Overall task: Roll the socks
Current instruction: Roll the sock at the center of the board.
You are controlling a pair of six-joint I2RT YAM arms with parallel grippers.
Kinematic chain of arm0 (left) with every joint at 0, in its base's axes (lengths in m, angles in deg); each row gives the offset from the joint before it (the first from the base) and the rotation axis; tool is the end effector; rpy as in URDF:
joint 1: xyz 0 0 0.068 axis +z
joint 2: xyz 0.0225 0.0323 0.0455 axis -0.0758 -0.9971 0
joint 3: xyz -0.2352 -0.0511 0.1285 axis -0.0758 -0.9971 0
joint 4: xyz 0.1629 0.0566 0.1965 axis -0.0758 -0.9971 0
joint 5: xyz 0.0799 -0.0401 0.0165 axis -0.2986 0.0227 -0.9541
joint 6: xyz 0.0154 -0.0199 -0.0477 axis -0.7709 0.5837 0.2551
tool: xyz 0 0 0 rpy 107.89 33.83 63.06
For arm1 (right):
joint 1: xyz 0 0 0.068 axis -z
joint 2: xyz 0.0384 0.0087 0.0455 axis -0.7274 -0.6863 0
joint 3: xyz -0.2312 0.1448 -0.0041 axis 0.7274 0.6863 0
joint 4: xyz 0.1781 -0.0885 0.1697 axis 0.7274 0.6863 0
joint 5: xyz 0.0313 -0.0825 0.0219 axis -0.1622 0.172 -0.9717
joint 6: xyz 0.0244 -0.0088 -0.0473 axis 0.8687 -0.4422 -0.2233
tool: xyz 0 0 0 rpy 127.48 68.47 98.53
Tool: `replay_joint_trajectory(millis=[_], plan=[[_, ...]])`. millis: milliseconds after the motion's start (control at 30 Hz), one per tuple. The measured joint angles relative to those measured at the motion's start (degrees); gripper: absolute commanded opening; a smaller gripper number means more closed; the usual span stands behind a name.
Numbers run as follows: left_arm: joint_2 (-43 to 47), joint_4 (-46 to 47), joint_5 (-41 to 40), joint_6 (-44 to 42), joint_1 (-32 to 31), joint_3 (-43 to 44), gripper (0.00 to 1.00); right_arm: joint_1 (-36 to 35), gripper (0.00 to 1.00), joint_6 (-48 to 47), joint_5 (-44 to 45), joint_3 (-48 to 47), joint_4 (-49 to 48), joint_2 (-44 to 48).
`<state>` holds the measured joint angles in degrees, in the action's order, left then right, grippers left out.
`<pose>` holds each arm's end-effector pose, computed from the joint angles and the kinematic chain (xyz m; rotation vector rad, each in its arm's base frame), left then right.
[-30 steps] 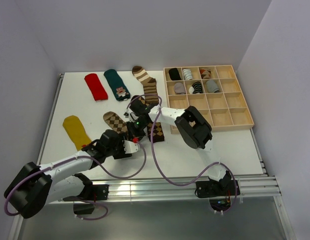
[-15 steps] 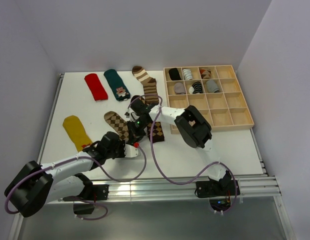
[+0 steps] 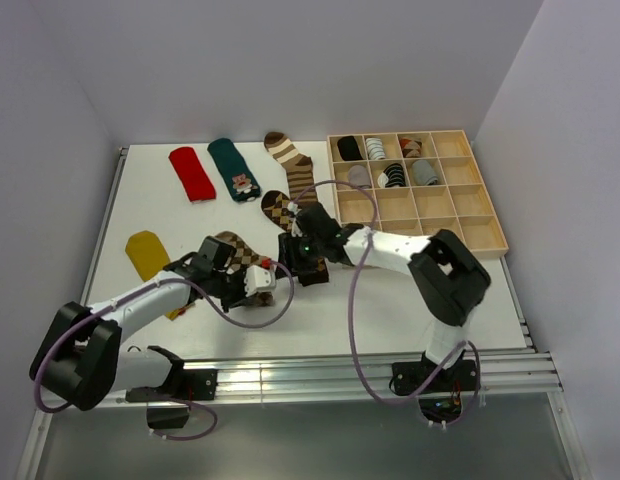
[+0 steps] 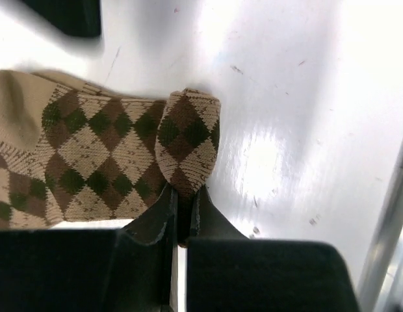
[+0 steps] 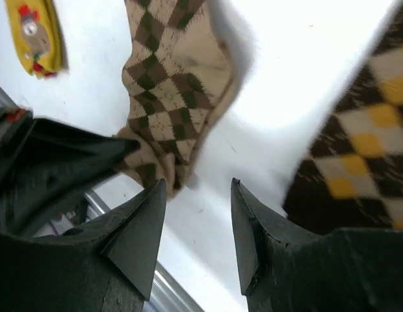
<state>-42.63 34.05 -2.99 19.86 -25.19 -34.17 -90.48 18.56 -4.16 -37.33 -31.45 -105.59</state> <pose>0.1805 -0.1219 0.1639 1.6463 1.9068 -0.5488 0.2656 0.2745 0.1761 -0.4832 2.6166 1.0158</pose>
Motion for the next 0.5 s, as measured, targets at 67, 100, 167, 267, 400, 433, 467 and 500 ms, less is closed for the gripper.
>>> replay_joint_trajectory(millis=[67,100,167,267,400,433,467,500], plan=[[-1.6,-3.3,3.8,-0.7,3.8,1.8,0.0,0.2,0.52,0.6,3.4,5.2,-5.0,5.3],[-2.9,-4.8,5.3,-1.1,5.3,3.0,0.0,0.3,0.52,0.6,4.3,6.6,-6.4,6.6],[-6.3,-8.2,8.2,-2.7,8.2,5.6,0.0,0.3,0.52,0.7,6.0,10.3,-10.6,9.7],[-13.0,-14.0,12.1,-6.2,11.0,10.0,0.01,0.2,0.52,0.5,7.9,15.5,-16.6,12.7],[-21.1,-23.7,16.8,-12.3,15.1,16.5,0.0,-1.4,0.52,-1.6,11.9,20.3,-21.1,14.8],[-23.6,-26.7,17.8,-14.0,16.3,18.6,0.0,-2.3,0.52,-2.6,12.9,20.9,-21.7,15.2],[-26.1,-29.4,18.5,-15.5,17.2,20.6,0.0,-3.3,0.52,-3.5,13.7,21.1,-22.4,15.4],[-28.4,-31.8,19.3,-16.9,18.0,22.4,0.0,-4.6,0.52,-4.8,14.8,21.2,-23.2,15.6]])
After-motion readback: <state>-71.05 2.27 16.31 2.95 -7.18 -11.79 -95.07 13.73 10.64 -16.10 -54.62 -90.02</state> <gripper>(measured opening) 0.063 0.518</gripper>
